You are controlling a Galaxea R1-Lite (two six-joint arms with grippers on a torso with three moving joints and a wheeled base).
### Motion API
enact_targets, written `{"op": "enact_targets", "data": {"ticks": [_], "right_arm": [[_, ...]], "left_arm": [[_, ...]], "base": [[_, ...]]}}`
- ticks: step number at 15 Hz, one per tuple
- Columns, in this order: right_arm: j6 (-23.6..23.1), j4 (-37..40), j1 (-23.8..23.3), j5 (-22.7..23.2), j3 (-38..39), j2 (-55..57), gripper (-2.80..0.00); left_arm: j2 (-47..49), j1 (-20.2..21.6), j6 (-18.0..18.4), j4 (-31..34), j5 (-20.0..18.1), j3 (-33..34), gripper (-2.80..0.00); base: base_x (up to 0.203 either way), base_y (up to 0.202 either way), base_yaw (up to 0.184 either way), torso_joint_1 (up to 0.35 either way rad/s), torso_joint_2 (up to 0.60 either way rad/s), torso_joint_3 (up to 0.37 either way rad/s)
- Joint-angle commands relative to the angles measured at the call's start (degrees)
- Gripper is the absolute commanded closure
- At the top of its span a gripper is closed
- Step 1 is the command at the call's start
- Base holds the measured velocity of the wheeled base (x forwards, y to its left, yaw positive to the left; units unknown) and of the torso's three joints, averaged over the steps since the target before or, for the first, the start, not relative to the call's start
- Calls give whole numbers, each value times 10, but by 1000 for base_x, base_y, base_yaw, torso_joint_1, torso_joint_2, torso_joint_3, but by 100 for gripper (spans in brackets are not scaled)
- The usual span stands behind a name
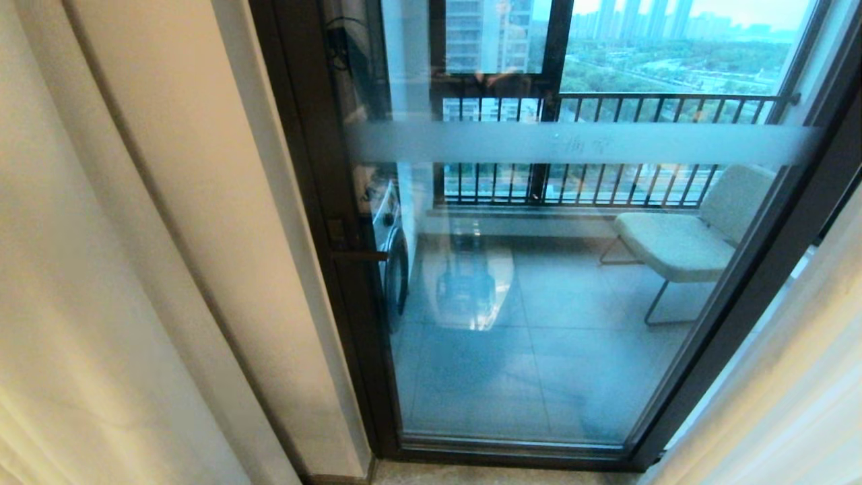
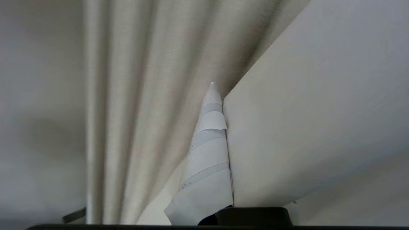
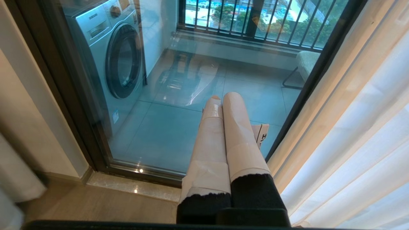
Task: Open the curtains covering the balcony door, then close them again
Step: Pull the inner curtains open on both sides
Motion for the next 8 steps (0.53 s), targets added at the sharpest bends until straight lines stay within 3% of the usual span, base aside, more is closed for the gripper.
{"op": "enact_targets", "data": {"ticks": [1,8], "right_arm": [[-1,0,0,0,0,1,0],[-1,0,0,0,0,1,0]], "left_arm": [[49,-14,-2,-2,0,-39,0],[86,-61,-1,-6,1,-59,0]], "base": [[0,0,0,0,0,0],[0,0,0,0,0,0]]}}
